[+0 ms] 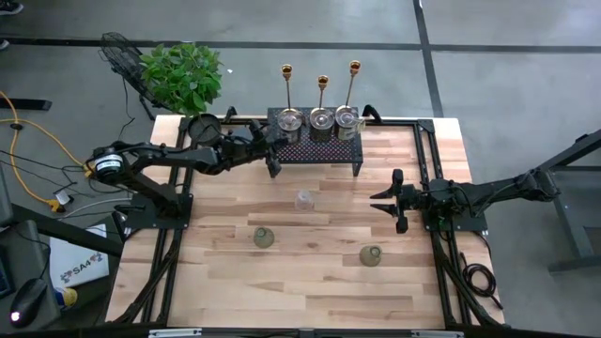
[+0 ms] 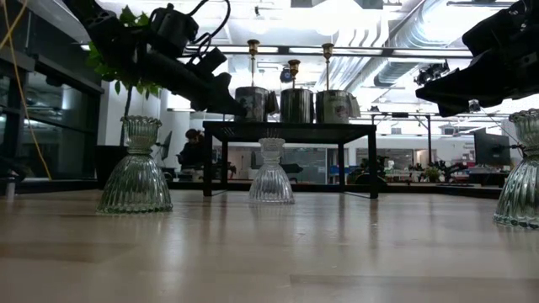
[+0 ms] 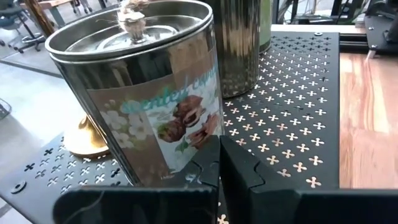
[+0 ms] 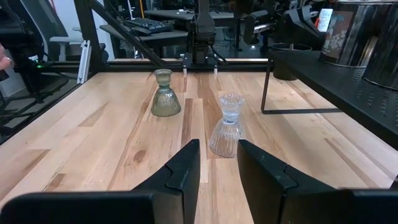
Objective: Pick & Place candle stick holders
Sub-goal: Put the silver scented candle on the shelf aligned with the other silver scented candle, then put the top green glass candle holder on the shelf
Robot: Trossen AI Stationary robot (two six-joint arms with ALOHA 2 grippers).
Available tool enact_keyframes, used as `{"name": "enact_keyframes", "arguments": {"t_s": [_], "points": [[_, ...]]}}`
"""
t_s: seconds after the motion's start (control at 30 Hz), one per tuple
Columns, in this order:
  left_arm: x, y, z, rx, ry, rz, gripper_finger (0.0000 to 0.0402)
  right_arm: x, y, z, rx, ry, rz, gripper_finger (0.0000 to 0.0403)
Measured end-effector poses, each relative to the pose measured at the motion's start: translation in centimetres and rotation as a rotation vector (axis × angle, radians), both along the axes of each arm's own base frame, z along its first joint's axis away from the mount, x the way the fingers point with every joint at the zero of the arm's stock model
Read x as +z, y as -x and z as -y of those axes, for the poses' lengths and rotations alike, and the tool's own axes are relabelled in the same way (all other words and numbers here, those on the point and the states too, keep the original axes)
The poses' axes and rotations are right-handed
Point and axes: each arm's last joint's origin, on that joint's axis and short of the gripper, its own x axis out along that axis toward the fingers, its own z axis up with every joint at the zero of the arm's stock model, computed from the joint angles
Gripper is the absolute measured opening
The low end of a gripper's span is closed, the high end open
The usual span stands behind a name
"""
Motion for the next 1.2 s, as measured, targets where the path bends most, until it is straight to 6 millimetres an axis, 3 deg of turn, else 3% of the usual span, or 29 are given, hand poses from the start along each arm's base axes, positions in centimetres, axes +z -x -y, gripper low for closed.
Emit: {"name": "enact_keyframes", "arguments": {"t_s": [0.33, 0.63, 0.97, 1.2], "points": [[0.9, 0.8, 1.0, -0.075, 0.027, -0.032, 0.0000, 0.0, 0.0, 0.0, 0.000, 0.000, 0.000, 0.0099], [2.0, 3.1, 5.1, -0.175, 0.089, -0.213, 0.0000, 0.0, 0.0, 0.0, 0.000, 0.000, 0.000, 0.0099], [1.3, 5.1, 9.6, -0.245, 0.215, -0.404, 0.0001, 0.0, 0.0, 0.0, 0.000, 0.000, 0.000, 0.0099], [0.9, 5.7, 12.4, -0.136, 0.201, -0.446, 0.0058, 0.0, 0.0, 0.0, 0.000, 0.000, 0.000, 0.0099]]}}
